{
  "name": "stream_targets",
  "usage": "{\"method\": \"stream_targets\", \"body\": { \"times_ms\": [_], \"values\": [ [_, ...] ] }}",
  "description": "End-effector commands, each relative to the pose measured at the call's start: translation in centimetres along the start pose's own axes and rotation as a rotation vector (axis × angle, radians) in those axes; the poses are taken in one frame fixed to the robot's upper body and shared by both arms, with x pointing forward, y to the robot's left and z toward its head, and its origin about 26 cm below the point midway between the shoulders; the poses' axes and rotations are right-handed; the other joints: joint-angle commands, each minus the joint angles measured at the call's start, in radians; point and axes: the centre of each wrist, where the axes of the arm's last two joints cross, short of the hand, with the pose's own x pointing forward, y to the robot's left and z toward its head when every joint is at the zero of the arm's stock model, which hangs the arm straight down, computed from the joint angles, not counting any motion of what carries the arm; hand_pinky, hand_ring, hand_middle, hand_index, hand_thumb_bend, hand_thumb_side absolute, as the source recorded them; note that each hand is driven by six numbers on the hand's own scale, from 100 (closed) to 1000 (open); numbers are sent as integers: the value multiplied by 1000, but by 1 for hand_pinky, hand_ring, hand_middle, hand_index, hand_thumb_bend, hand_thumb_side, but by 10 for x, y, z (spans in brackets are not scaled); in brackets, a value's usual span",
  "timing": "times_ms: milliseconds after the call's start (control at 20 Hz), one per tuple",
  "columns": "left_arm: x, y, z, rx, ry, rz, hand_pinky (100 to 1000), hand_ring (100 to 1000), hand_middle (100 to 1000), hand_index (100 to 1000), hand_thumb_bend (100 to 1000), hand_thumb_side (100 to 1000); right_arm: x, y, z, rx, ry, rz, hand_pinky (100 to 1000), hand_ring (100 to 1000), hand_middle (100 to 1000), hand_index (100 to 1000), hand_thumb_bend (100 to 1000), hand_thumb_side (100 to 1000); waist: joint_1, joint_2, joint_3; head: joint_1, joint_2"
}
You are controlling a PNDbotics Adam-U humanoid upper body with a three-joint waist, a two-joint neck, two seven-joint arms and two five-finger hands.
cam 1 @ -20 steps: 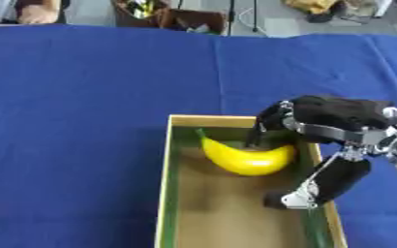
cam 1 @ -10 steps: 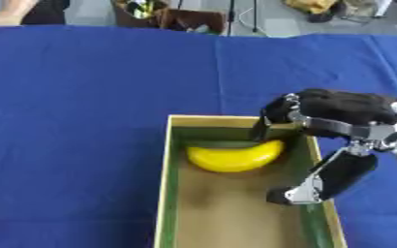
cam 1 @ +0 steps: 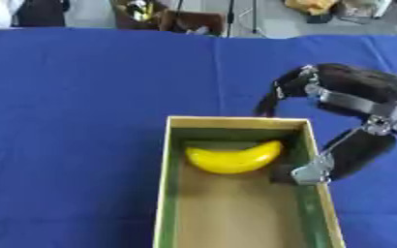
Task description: Pick up objects on the table and place them in the box.
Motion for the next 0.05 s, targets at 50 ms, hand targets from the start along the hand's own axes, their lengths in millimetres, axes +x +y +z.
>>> {"method": "stream_targets", "body": {
  "times_ms": [50],
  "values": [
    [5,1,-4,2,-21,6,476,580,644,829,100,1000,-1,-17,11,-99,-2,-1,730,720,581,773,500,600,4,-24,-4,9,-7]
  ]
}}
